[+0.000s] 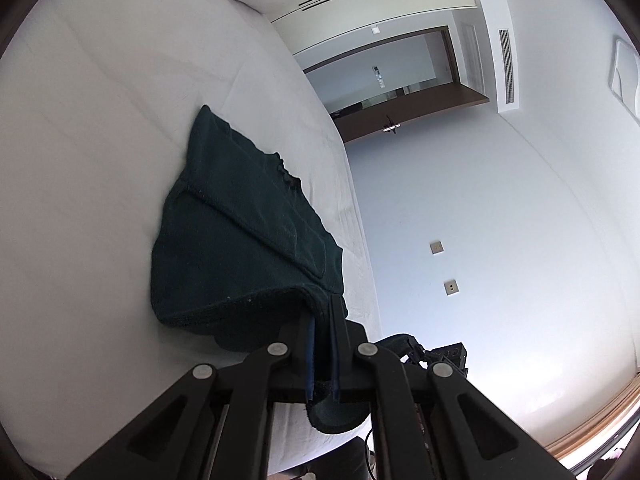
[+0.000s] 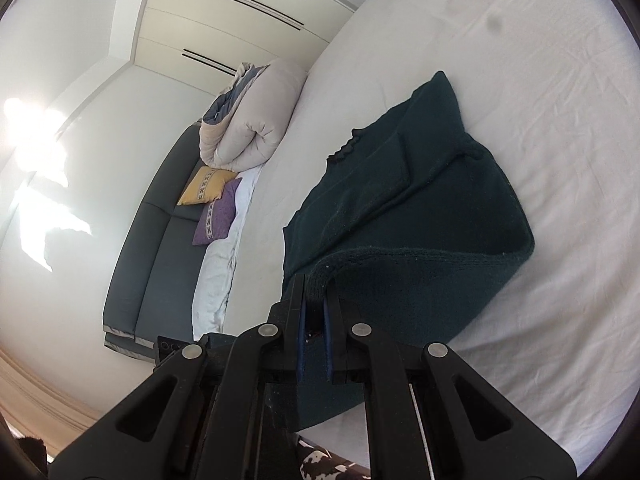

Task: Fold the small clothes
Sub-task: 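Carry the held hem over the sweater body with both grippers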

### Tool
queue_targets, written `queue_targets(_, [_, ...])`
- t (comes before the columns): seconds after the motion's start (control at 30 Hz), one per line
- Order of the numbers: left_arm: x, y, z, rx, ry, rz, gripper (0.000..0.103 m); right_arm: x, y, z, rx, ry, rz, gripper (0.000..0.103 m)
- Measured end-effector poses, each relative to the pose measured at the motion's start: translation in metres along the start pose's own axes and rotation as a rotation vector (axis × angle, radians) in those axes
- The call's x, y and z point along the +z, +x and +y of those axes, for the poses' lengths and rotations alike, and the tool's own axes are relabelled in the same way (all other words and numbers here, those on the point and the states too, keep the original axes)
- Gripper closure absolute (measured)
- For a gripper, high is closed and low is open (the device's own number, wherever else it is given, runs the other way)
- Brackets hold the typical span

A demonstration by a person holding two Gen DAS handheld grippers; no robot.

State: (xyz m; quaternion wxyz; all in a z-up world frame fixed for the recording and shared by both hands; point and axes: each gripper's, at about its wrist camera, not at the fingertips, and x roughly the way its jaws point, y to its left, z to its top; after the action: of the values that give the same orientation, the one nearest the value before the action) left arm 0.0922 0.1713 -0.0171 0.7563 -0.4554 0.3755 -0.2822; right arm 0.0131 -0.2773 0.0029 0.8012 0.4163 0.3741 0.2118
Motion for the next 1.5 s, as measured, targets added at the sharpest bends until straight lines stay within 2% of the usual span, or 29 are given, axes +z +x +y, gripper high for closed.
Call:
queue_targets(0.2, [0.030, 0.012, -0.006, 0.015, 0.027, -0.016, 0.097, 0.033, 0.029, 0.010, -0.001, -0.013, -0.004, 0.097])
queue_targets(0.4, [0.071, 0.046, -0.012, 0.047, 0.059, -0.030, 0.097, 0.076, 0.064, 0.009, -0.012, -0.003, -0.023, 0.097])
queue_targets(0.63, [0.128, 0.092, 0.002, 0.102, 0.030, -0.051, 0.097, 0.138, 0.105, -0.008, -0.048, 0.017, -0.065, 0.097])
queue_targets(0.8, [0.170, 0.128, 0.033, 0.169, -0.034, -0.081, 0.097, 0.187, 0.135, -0.043, -0.095, 0.076, -0.113, 0.097])
queue_targets(1.0, [0.203, 0.171, 0.078, 0.241, -0.090, -0.083, 0.097, 0.235, 0.173, -0.104, -0.207, 0.168, -0.154, 0.097])
queue_targets(1.17, [0.209, 0.200, 0.093, 0.291, -0.055, -0.055, 0.097, 0.260, 0.199, -0.145, -0.283, 0.200, -0.167, 0.097])
queue_targets(1.33, [0.208, 0.206, 0.113, 0.297, -0.091, -0.051, 0.096, 0.276, 0.225, -0.163, -0.307, 0.204, -0.141, 0.096])
queue_targets(1.4, [0.209, 0.207, 0.119, 0.280, -0.115, -0.037, 0.089, 0.278, 0.231, -0.162, -0.316, 0.186, -0.135, 0.092])
queue_targets(1.43, [0.207, 0.204, 0.119, 0.273, -0.123, -0.047, 0.073, 0.279, 0.234, -0.161, -0.312, 0.182, -0.131, 0.084])
queue_targets(1.47, [0.206, 0.197, 0.117, 0.268, -0.124, -0.073, 0.047, 0.281, 0.235, -0.160, -0.305, 0.176, -0.131, 0.070])
queue_targets(1.5, [0.204, 0.188, 0.116, 0.265, -0.126, -0.101, 0.037, 0.281, 0.234, -0.156, -0.302, 0.161, -0.139, 0.057])
